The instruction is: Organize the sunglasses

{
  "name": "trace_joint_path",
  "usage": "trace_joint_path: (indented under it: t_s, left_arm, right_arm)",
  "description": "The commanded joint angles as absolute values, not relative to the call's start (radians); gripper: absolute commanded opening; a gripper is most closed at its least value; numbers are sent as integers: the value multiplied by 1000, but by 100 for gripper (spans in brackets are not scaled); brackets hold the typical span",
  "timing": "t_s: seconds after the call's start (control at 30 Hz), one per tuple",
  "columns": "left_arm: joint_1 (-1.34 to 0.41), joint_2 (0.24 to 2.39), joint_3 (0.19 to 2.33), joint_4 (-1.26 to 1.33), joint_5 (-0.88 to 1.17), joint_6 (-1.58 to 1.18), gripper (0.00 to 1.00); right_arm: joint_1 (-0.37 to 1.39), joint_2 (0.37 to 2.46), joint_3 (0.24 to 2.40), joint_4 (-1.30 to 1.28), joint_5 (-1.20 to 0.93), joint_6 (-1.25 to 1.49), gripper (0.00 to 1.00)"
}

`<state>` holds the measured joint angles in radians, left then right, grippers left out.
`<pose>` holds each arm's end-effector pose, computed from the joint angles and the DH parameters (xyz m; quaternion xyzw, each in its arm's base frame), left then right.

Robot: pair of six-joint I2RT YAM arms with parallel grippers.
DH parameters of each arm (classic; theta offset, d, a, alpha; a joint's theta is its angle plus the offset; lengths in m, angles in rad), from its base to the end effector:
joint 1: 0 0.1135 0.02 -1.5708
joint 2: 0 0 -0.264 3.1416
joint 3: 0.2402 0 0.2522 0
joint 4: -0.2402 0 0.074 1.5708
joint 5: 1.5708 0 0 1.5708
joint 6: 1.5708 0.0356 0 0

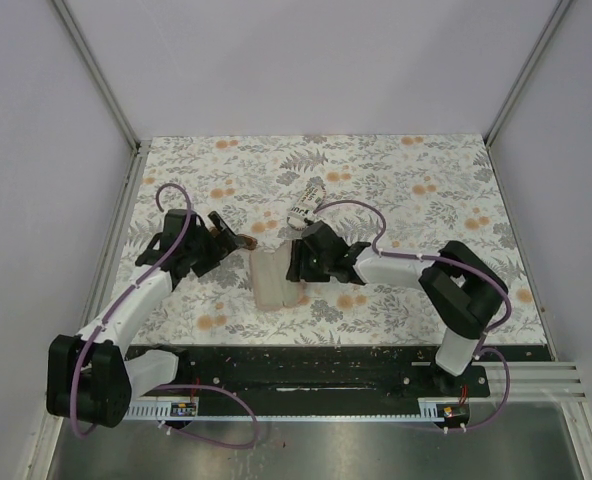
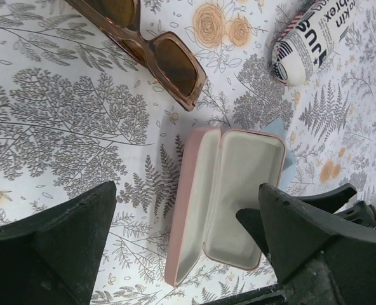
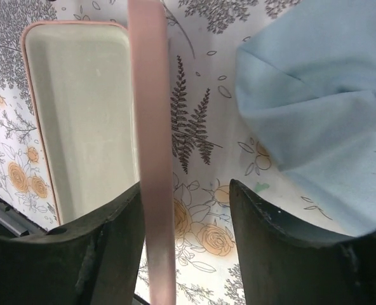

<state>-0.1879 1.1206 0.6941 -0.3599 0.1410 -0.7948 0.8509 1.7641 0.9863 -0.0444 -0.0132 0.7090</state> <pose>0.2251 -0.0479 0.2272 -0.2497 0.8877 -0.2373 0.3055 0.2383 0.2724 0.1631 -0.0684 0.9282 0.2615 0.2556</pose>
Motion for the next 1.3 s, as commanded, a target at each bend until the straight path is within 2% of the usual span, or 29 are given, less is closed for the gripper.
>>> trace_joint_path:
  t_s: [0.0, 0.3, 0.43, 0.7, 1.17, 1.27]
  left_arm:
    - [-184, 1126, 672, -270, 218, -805, 97]
    - [-198, 1072, 646, -253, 221, -726, 93]
    - [-251, 1009, 618, -256, 186, -692, 92]
    - [-296, 974, 640, -311, 152, -634, 91]
    - [-308, 994, 653, -313, 158, -632, 89]
    - [-308, 994, 652, -314, 158, -632, 89]
  right_arm:
    - [773, 1662, 985, -54, -58, 687, 63]
    - [600, 1480, 885, -130, -101, 612, 69]
    - [561, 1476, 877, -169, -103, 571, 60]
    - [560, 1597, 937, -256, -113, 541, 40]
    - [569, 1732, 966, -233, -164, 577, 36]
    - [575, 1753, 974, -244, -169, 575, 21]
